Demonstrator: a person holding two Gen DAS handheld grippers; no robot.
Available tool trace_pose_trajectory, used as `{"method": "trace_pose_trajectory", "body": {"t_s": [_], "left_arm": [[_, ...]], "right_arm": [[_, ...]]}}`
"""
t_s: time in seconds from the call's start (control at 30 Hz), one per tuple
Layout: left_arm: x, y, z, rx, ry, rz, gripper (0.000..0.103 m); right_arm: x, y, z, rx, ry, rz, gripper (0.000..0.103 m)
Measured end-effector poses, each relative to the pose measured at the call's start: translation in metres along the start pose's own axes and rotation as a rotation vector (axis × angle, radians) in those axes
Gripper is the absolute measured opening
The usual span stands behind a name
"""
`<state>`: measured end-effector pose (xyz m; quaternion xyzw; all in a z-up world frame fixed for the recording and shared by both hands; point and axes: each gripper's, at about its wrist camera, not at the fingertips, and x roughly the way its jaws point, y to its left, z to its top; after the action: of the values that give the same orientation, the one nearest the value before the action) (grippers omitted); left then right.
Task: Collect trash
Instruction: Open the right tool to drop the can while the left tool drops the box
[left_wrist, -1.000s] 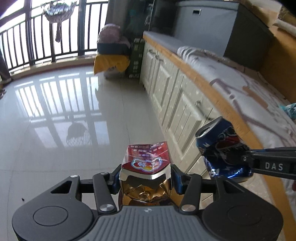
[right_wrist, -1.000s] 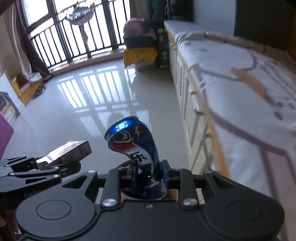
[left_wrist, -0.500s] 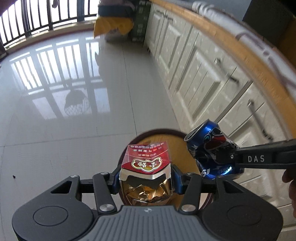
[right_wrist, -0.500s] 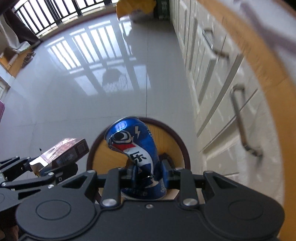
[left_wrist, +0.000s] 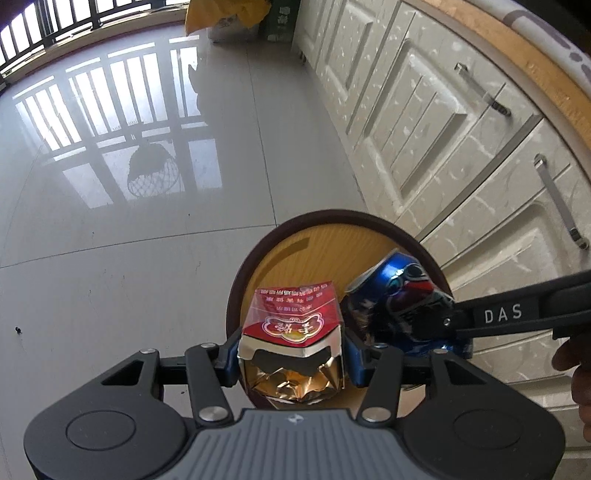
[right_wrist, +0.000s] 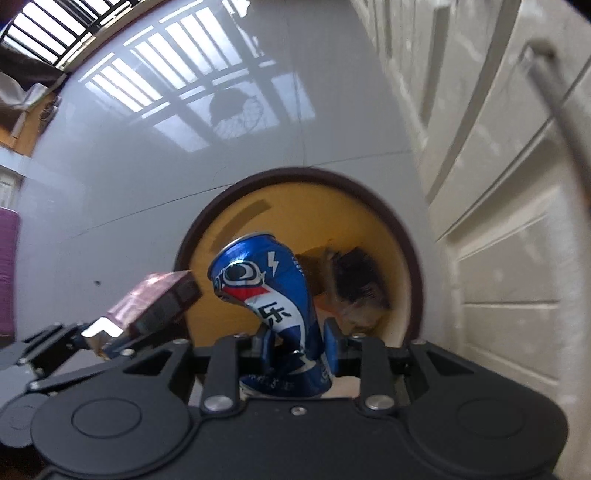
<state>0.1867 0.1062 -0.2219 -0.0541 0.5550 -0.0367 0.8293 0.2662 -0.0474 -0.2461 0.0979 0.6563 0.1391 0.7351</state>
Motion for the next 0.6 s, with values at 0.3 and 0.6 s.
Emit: {"method": "trace_pose_trajectory", "body": {"t_s": [0.3, 0.6], "left_arm": [[0.019, -0.004, 0.004, 0.012, 0.023, 0.009, 0.053], [0.024, -0.003, 0.017, -0.017, 0.001, -0.025, 0.053]], "right_arm": [[0.009, -0.004, -0.005, -0.035, 0.093, -0.044, 0.04], [0.013, -0.002, -0.015, -0.207, 0.164, -0.15, 0.044]]}}
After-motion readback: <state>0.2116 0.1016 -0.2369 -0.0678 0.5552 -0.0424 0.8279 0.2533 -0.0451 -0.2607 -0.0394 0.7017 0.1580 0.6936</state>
